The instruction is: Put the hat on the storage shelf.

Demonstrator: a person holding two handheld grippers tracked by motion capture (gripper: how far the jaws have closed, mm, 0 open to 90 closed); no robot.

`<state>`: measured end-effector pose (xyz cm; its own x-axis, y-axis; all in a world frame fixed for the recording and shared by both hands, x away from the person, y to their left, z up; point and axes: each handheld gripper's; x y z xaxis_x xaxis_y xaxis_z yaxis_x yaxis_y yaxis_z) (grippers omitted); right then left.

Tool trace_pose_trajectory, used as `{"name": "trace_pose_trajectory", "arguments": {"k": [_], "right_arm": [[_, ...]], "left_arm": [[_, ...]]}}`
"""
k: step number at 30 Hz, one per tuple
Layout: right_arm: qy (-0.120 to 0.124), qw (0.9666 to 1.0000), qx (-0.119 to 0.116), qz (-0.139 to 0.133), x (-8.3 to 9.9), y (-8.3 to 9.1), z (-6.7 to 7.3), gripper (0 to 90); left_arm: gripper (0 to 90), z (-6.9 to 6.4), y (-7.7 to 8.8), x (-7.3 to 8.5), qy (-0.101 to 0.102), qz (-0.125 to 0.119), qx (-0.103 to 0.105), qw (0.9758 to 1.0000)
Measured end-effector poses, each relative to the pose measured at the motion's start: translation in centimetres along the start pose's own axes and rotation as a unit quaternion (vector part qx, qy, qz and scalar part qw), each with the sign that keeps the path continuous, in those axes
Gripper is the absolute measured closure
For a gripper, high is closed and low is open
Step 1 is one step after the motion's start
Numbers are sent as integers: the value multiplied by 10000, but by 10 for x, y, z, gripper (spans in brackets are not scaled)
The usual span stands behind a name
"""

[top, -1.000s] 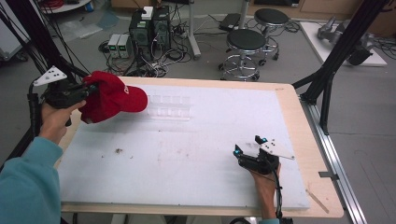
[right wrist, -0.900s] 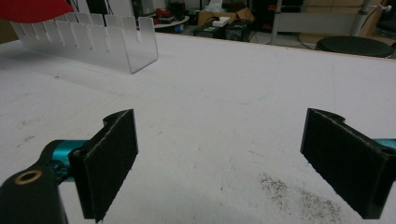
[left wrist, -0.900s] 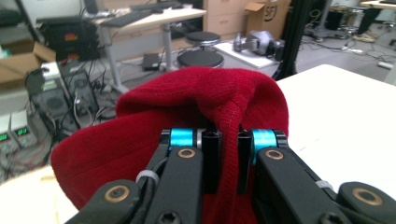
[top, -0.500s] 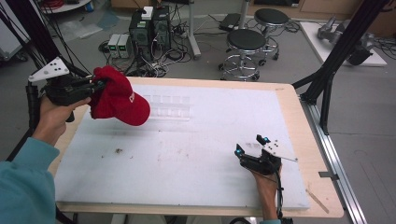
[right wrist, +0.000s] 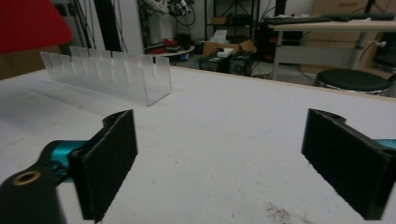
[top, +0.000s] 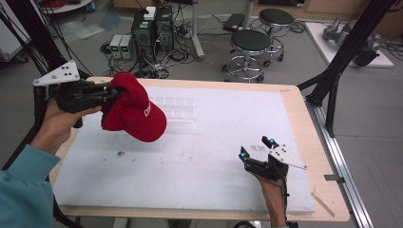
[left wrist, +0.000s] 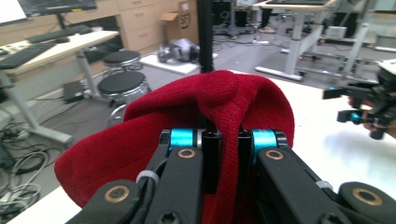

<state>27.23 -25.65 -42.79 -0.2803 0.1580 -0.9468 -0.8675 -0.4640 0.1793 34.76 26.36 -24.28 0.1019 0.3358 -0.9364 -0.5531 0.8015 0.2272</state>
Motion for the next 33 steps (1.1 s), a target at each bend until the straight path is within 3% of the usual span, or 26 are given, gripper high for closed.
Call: {"name": "trace_pose_trajectory", "arguments": {"k": [3, 7, 13, 18, 24, 30, 33], "right_arm": [[-47, 9996, -228, 134, -7, -1, 6, 5], [114, 9973, -688, 215, -20, -2, 21, 5], [396, 9905, -1249, 422, -39, -4, 44, 5], [394, 9845, -1644, 470, -53, -8, 59, 5], [465, 9737, -2163, 550, -70, -14, 77, 5], [473, 9607, -2625, 762, -86, -24, 91, 5], [536, 9527, -2849, 911, -94, -31, 99, 6]], "left_arm": [[865, -5, -3, -2, 70, -36, 182, 9998], [865, -14, -10, -4, 107, -82, 430, 9990], [866, -28, -23, -8, 64, -92, 781, 9969], [866, -42, -37, -12, -11, -126, 1136, 9934], [865, -56, -51, -17, -102, -147, 1442, 9894], [866, -67, -66, -19, -151, -145, 1627, 9865], [866, -72, -72, -20, -194, -105, 1692, 9853]]}}
Point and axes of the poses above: each handheld gripper's, and its own axes: y roughly backward along the jaws, x roughly out of its underside, z roughly to its left, and after that the axes turned 13 degrees about -y, right-handed
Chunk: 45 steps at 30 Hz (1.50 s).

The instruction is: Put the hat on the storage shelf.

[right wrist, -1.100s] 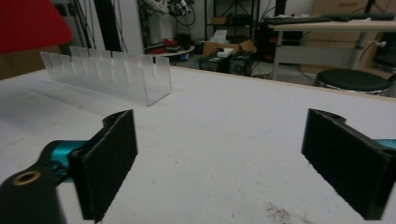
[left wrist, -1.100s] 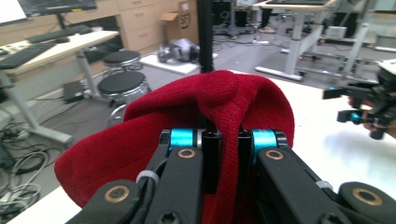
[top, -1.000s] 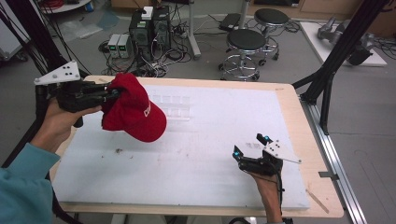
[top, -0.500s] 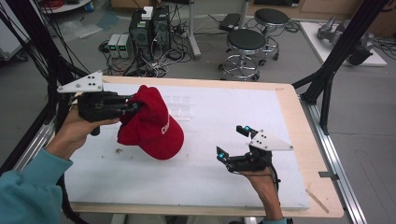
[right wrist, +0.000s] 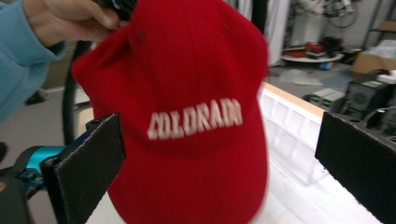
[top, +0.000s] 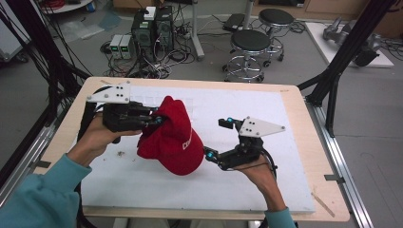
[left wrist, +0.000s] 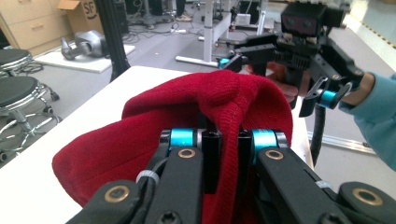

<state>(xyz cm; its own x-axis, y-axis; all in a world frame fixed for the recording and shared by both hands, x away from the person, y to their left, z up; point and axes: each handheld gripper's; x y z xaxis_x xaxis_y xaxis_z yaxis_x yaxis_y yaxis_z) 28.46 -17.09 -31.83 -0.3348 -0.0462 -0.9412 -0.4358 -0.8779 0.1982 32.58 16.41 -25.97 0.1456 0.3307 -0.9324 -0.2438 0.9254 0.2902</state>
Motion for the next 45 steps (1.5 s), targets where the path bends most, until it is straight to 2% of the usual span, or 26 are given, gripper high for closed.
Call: {"name": "trace_pose_trajectory", "arguments": {"k": [8, 17, 19, 25, 26, 31, 38, 42, 45], "right_arm": [[178, 9986, -220, 437, -18, -24, 5, 15], [363, 9956, -449, 735, -27, -46, 10, 65], [377, 9951, -512, 758, -28, -48, 11, 143], [457, 9936, -621, 831, -29, -50, 9, 284], [454, 9930, -653, 874, -29, -50, 10, 340], [490, 9910, -742, 996, -29, -52, 10, 468], [569, 9903, -757, 1012, -30, -50, 13, 761], [609, 9906, -707, 1005, -30, -50, 15, 820], [550, 9907, -729, 1008, -30, -49, 14, 827]], "left_arm": [[865, -3, -12, 2, -57, 118, 112, 9999], [865, -7, -19, 2, -117, 138, 292, 9994], [865, -8, -20, 2, -140, 136, 329, 9993], [865, -7, -19, 2, -169, 149, 337, 9992], [865, -8, -19, 2, -181, 152, 348, 9991], [865, -8, -19, 2, -202, 184, 349, 9990], [864, -7, -18, 2, -166, 185, 300, 9992], [848, -8, -18, 6, -75, 161, 222, 9996], [761, -7, -17, 9, 13, 120, 146, 9998]]}}
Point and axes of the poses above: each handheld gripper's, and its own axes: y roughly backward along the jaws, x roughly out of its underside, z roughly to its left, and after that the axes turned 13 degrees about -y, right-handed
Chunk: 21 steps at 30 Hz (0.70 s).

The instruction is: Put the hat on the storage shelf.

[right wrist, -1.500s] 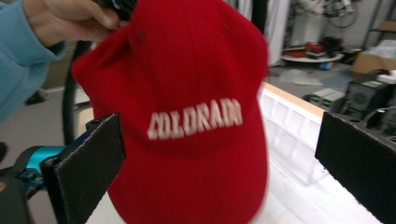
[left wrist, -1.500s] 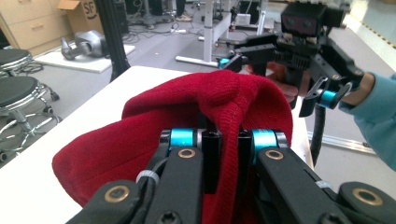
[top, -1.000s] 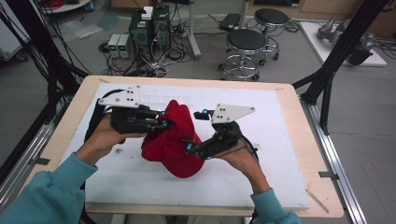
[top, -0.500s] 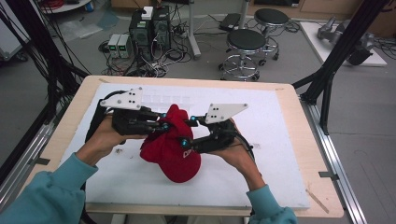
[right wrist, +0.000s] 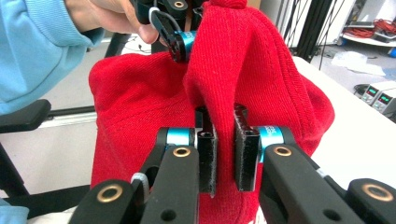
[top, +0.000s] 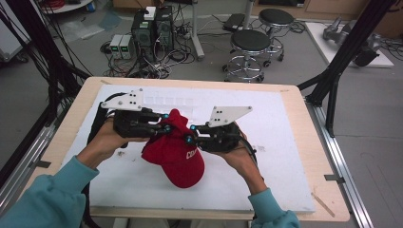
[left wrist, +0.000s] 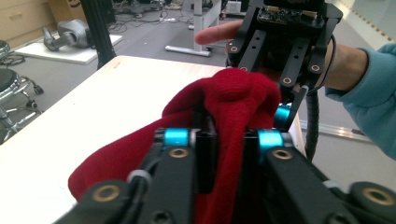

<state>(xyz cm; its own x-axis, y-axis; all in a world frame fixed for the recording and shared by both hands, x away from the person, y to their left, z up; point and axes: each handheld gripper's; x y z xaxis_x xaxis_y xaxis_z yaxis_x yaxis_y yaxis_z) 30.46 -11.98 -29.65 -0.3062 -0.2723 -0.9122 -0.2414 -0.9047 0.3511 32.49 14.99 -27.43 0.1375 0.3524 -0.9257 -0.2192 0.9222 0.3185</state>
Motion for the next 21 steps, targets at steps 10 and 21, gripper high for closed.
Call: {"name": "trace_pose_trajectory", "arguments": {"k": [10, 21], "right_arm": [[-43, 10000, -31, -30, 0, 0, 0, 836], [-77, 9999, 105, -61, 1, 7, -2, 839]], "left_arm": [[165, 5, 5, 4, 383, 258, -729, 9963], [141, 5, 18, 4, 412, 51, -596, 9974]]}}
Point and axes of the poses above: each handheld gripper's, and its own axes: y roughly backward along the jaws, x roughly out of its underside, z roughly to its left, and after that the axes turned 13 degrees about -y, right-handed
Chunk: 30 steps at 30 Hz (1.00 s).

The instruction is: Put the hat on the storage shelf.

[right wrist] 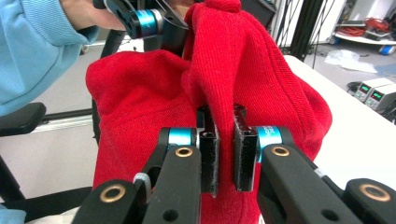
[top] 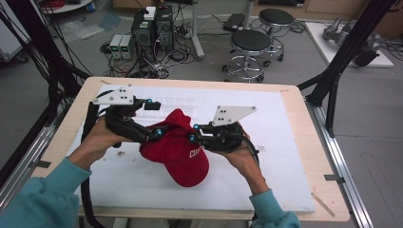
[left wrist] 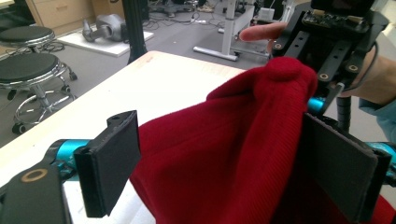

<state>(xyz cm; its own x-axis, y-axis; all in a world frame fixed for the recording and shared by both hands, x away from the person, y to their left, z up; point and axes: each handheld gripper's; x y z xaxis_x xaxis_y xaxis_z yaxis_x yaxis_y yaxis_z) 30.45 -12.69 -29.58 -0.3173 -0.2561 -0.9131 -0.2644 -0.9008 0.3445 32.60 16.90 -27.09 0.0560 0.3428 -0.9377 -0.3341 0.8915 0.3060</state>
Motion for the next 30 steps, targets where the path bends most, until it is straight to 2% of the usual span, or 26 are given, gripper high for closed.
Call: {"name": "trace_pose_trajectory", "arguments": {"k": [5, 10, 14, 16, 18, 23, 26, 30], "right_arm": [[-63, 9998, 159, -142, -1, 5, -2, 840], [-176, 9987, 365, -303, -1, 10, -4, 843], [-257, 9972, 516, -484, -2, 14, -4, 843], [-322, 9964, 566, -546, -2, 15, -4, 843], [-351, 9954, 655, -598, -2, 17, -4, 843], [-430, 9927, 840, -755, -3, 20, -1, 842], [-514, 9907, 935, -847, -4, 20, -1, 842], [-559, 9878, 1072, -978, -6, 19, 0, 842]], "left_arm": [[139, -3, 12, -4, -16, -252, -142, 9996], [136, -10, 27, -5, 105, -546, -209, 9982], [136, -19, 35, 2, 139, -532, -351, 9979], [136, -25, 40, 9, 192, -557, -526, 9969], [136, -29, 43, 14, 248, -556, -581, 9964], [136, -41, 45, 26, 358, -528, -768, 9950], [136, -50, 40, 35, 397, -492, -789, 9949], [137, -58, 29, 43, 520, -474, -674, 9952]]}}
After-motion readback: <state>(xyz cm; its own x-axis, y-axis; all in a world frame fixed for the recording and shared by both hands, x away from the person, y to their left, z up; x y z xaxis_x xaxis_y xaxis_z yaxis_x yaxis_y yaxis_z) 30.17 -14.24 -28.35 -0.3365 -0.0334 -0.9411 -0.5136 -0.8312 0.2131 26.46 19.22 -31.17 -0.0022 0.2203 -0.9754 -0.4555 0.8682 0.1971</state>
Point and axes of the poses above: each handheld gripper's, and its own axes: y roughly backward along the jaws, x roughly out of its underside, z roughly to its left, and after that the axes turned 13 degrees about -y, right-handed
